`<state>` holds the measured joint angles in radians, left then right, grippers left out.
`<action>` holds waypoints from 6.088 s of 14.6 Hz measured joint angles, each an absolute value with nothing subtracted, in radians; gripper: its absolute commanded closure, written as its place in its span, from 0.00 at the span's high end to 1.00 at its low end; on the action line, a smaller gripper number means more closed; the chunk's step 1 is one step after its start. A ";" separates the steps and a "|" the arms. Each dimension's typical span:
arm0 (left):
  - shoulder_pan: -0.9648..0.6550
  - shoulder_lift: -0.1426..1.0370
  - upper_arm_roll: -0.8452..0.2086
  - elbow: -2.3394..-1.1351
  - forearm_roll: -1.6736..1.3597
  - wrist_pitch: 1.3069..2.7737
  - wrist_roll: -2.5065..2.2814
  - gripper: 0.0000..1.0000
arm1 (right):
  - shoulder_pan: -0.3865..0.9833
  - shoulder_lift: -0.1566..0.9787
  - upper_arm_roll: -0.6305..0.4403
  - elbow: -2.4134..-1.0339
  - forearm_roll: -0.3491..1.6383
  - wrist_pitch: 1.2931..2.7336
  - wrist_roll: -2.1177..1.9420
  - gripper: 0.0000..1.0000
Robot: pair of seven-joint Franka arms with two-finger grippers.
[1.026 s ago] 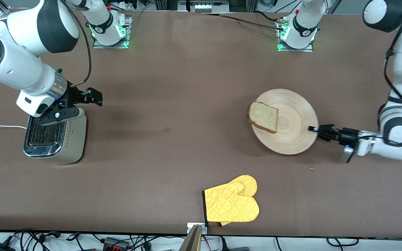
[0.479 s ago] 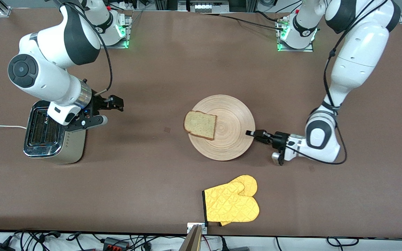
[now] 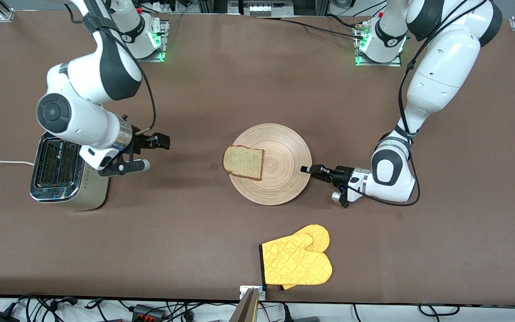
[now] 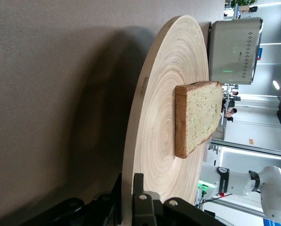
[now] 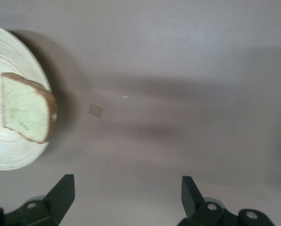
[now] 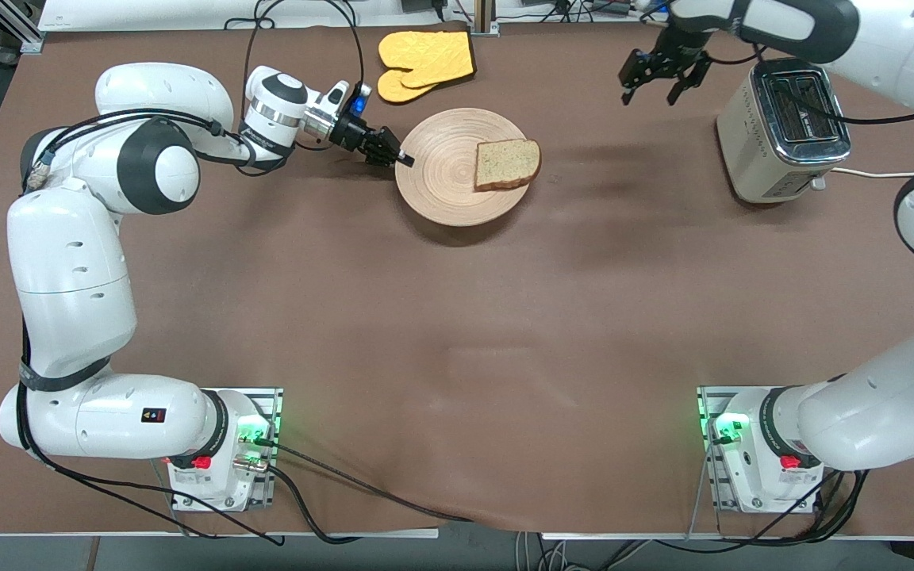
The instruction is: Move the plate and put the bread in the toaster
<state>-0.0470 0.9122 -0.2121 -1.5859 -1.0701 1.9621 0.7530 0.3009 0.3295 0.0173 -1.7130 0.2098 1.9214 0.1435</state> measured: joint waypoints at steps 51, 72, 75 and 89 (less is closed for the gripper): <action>0.043 -0.002 -0.025 -1.615 0.061 1.612 0.145 1.00 | 0.434 0.674 0.024 -1.684 0.797 2.222 0.130 0.00; 0.007 -0.010 -0.026 -1.610 0.058 1.627 0.183 1.00 | 0.417 0.537 -0.238 -1.309 0.100 1.510 0.225 0.00; 0.007 -0.010 -0.025 -1.610 0.058 1.627 0.183 1.00 | 0.412 0.535 -0.281 -1.273 -0.029 1.412 0.218 0.00; 0.007 -0.010 -0.027 -1.610 0.058 1.627 0.186 1.00 | 0.296 0.513 -0.291 -1.225 -0.305 1.374 0.046 0.00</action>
<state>0.0069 -0.0104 -0.0266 -1.6097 0.0582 1.6271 0.1860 0.2962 0.5127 -0.2909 -1.2250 -0.3054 1.3738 0.0458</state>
